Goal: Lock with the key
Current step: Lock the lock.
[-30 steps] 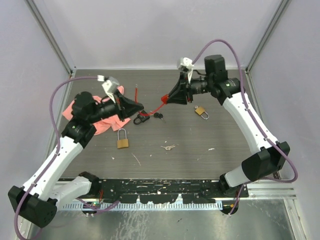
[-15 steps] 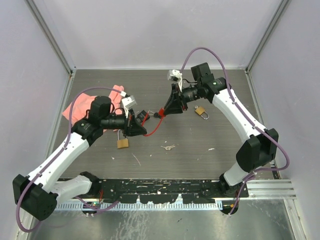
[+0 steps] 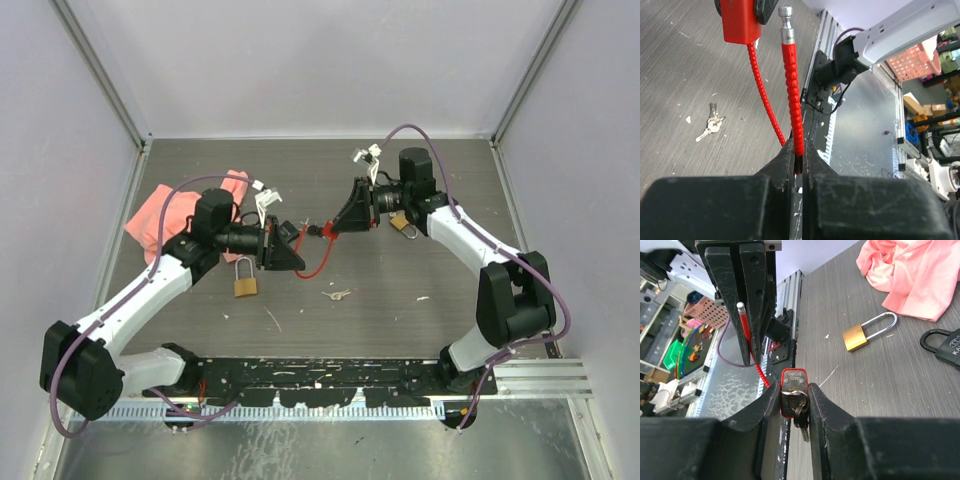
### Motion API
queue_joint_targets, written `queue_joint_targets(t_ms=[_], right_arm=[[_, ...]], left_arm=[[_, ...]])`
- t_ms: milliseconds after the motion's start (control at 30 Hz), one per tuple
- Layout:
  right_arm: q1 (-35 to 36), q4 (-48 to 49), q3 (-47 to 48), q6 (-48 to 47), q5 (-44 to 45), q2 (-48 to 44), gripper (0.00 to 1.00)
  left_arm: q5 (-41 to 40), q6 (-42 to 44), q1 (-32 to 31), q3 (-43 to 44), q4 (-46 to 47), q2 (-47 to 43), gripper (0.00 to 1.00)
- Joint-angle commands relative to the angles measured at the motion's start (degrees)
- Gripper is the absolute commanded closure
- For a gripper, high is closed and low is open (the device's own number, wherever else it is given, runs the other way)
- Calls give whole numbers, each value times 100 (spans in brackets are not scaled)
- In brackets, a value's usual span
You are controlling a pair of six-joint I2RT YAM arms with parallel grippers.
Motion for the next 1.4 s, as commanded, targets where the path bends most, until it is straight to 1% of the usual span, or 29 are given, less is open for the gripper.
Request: queue_joint_targets(t_ms=[0,67,167,300,433,500,600,800,967,1133,1167,1200,1267,1367], right_arm=[[-120,2460,-272,1799,-279,-426,99],[-164,3035,-454,2238,-264,-441,99],[-171,4318,-759,3272,-149,-459,99],[-214,4934,-735,3939,64,-422,99],[-211,5936,-767,4905,248,-349,99],[-210,6144,-777,5108,320,-316,99],[-210,6146,-784,5117,411,-291,99],[-211,6063,-748,5055,692,-270,99],[-199,5425,-560,4603,835,-261,99],[-241,4263,-532,3584,811,-431,99],[-300,4206,-549,3511,800,-470,99],[-357,4214,-559,3505,769,-497,99],[-443,4292,-554,3531,680,-565,99],[-457,4335,-517,3496,480,-680,99]], left_arm=[[97,-645,-33,-87,1185,-138,100],[7,-617,-33,-135,1221,-158,100],[-17,-690,-33,-233,1448,-110,100],[149,-998,-36,-326,1912,101,100],[79,-1093,-33,-334,2108,198,100],[35,-1266,-34,-356,2376,238,100],[-90,-1569,-34,-388,2883,286,100],[-48,-1731,-85,-254,3161,421,100],[-93,-2202,-131,-302,3769,509,100],[-905,-2246,-121,-516,4137,282,100],[-1047,-2265,-119,-602,4304,224,100],[-1183,-2294,-113,-694,4472,169,98],[-1357,-2393,-91,-861,4827,81,92],[-1445,-2695,-16,-970,5069,51,83]])
